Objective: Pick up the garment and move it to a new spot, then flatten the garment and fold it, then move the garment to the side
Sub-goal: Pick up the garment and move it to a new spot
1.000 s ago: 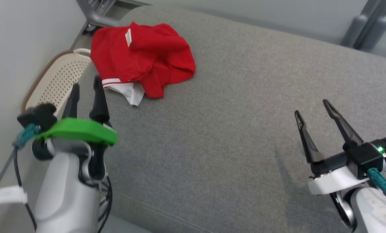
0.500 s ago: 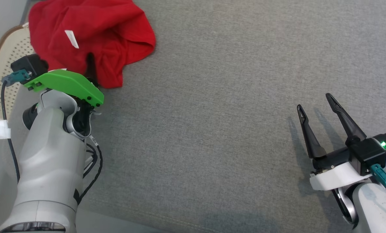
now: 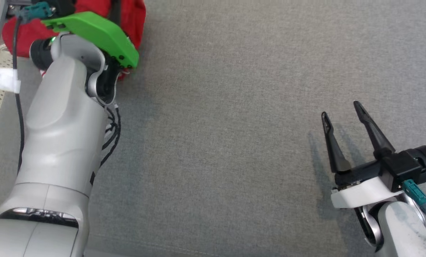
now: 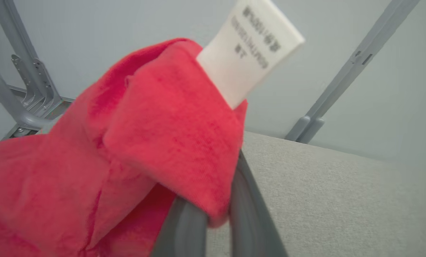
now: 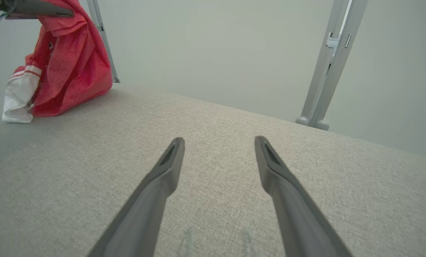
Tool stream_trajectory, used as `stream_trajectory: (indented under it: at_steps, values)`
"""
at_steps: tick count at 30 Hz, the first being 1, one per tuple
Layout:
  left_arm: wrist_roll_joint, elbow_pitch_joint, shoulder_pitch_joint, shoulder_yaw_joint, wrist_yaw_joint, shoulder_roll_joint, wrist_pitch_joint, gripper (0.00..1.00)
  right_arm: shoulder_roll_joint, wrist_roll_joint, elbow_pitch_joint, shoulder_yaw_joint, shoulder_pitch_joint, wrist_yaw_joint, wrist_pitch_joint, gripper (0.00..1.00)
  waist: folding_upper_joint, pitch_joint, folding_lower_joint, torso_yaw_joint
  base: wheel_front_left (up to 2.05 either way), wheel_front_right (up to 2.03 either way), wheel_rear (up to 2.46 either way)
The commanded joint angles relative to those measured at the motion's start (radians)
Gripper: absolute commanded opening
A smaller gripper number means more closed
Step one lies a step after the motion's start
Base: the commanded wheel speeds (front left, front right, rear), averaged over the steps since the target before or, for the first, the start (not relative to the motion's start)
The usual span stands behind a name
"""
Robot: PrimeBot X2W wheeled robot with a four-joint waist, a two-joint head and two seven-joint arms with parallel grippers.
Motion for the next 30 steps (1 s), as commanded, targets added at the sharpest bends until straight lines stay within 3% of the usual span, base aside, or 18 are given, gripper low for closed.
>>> stream_trajectory:
  at_steps: [1, 4, 10, 19, 24, 30]
  values:
    - [-0.021, -0.032, -0.008, -0.018, -0.005, -0.005, 0.019, 0.0, 0.009, 0.008, 0.002, 0.006, 0.003, -0.001, -0.003, 1.0, 0.0, -0.054, -0.0001, -0.06, 0.0, 0.0, 0.0]
    - [-0.086, -0.179, 0.007, -0.085, -0.006, -0.009, 0.106, 0.0, 0.038, 0.009, 0.0, 0.005, 0.012, -0.001, -0.003, 1.0, 0.0, -0.092, -0.0001, -0.119, 0.0, 0.0, 0.0]
    - [-0.239, -0.493, 0.095, -0.123, -0.002, 0.004, 0.31, 0.0, 0.09, 0.04, -0.01, -0.023, 0.05, -0.001, -0.003, 1.0, 0.0, -0.165, -0.0001, -0.248, 0.0, 0.0, 0.0]
    - [-0.365, -0.89, 0.306, -0.198, 0.162, -0.012, 0.533, 0.0, 0.116, 0.055, -0.019, -0.038, 0.067, -0.001, -0.003, 1.0, 0.0, -0.179, -0.0001, -0.433, 0.0, 0.0, 0.0]
    - [-0.351, -0.939, 0.418, -0.239, 0.22, 0.016, 0.571, 0.0, 0.12, 0.081, -0.017, -0.038, 0.067, -0.001, -0.003, 1.0, 0.0, -0.154, -0.0001, -0.515, 0.0, 0.0, 0.0]
    - [-0.292, -0.823, 0.409, -0.175, 0.256, 0.103, 0.514, 0.0, 0.121, 0.108, -0.015, -0.052, 0.07, -0.001, -0.003, 1.0, 0.0, -0.129, -0.0001, -0.568, 0.0, 0.0, 0.0]
